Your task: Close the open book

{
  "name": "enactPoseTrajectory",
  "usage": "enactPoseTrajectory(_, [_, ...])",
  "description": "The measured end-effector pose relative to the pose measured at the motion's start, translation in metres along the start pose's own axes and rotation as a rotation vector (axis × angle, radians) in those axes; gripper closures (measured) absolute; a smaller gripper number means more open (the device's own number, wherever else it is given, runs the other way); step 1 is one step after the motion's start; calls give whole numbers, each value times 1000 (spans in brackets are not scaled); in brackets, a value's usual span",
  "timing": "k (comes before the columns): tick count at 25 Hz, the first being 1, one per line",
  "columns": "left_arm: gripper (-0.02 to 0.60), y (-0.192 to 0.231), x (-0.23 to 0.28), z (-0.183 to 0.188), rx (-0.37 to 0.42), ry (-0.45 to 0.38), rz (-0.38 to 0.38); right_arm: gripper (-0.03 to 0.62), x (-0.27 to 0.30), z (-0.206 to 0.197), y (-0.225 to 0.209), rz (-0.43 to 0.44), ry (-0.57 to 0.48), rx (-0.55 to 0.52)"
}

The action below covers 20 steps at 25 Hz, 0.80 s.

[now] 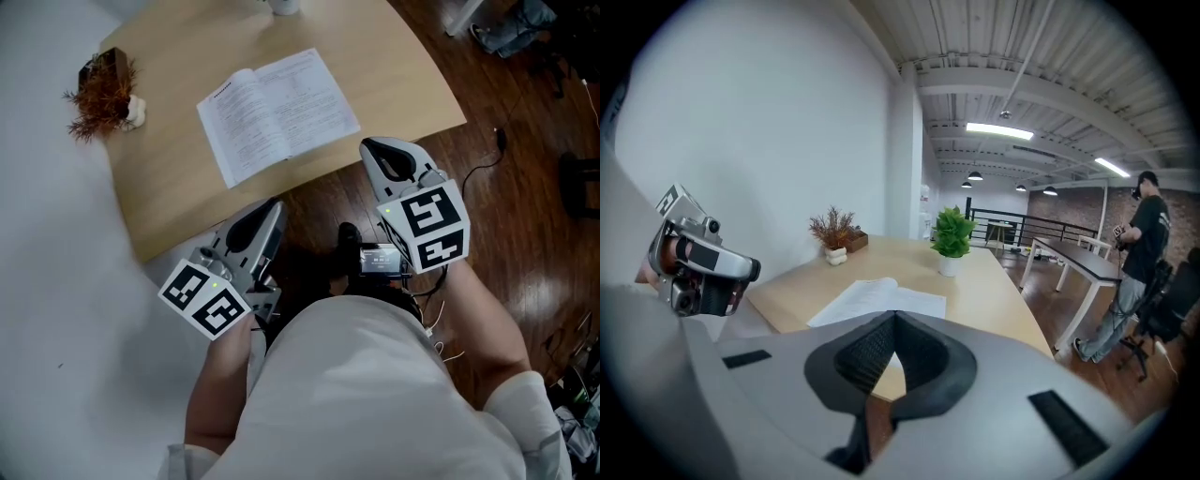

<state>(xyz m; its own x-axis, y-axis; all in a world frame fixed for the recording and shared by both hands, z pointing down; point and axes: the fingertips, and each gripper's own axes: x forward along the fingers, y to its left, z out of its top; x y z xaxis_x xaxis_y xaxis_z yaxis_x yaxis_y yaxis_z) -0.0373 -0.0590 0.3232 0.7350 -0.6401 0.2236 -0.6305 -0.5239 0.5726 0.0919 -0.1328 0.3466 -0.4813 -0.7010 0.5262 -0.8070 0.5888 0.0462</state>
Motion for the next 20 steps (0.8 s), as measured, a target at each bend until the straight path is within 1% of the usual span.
enactPoseTrajectory(10, [583, -8, -10, 9, 31, -11, -8, 591, -15, 15, -1, -4, -59, 54])
enactPoseTrajectory(20, [583, -26, -18, 20, 62, -21, -36, 592, -35, 26, 7, 4, -80, 52])
